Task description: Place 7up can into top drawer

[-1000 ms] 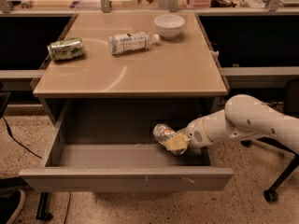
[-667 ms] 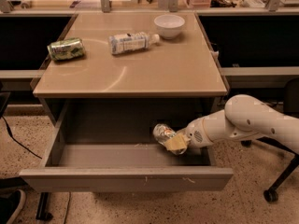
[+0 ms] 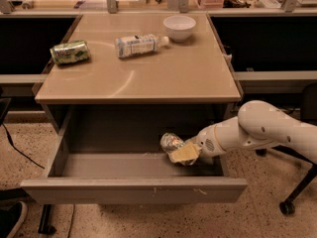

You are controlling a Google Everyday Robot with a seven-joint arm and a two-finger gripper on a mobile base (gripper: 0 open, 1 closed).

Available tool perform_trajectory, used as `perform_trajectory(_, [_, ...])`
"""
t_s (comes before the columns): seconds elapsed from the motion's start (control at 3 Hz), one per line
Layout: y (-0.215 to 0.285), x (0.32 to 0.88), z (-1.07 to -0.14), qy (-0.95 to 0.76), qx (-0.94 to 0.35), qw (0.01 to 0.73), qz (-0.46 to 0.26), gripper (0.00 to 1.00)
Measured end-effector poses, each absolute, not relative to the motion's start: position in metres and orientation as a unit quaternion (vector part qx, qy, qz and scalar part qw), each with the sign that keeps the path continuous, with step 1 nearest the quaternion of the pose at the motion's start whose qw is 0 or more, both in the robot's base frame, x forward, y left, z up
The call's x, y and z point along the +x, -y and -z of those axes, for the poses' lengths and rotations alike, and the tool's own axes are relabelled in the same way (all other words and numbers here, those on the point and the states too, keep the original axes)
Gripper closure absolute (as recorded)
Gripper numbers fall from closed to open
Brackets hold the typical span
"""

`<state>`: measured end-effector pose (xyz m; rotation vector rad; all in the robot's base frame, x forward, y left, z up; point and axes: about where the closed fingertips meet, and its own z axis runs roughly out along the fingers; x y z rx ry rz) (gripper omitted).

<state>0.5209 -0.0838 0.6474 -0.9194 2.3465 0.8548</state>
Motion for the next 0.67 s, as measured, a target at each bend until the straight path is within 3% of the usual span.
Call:
perform_trajectory(0.33, [0.0837,0.5209,-0.6473,-0.856,-0.336,0.238,-0.312,0.0])
perform_trajectory(0.67, [0.0837,0.5209,-0.6473,-0.856,-0.336,0.238,-0.312,0.0])
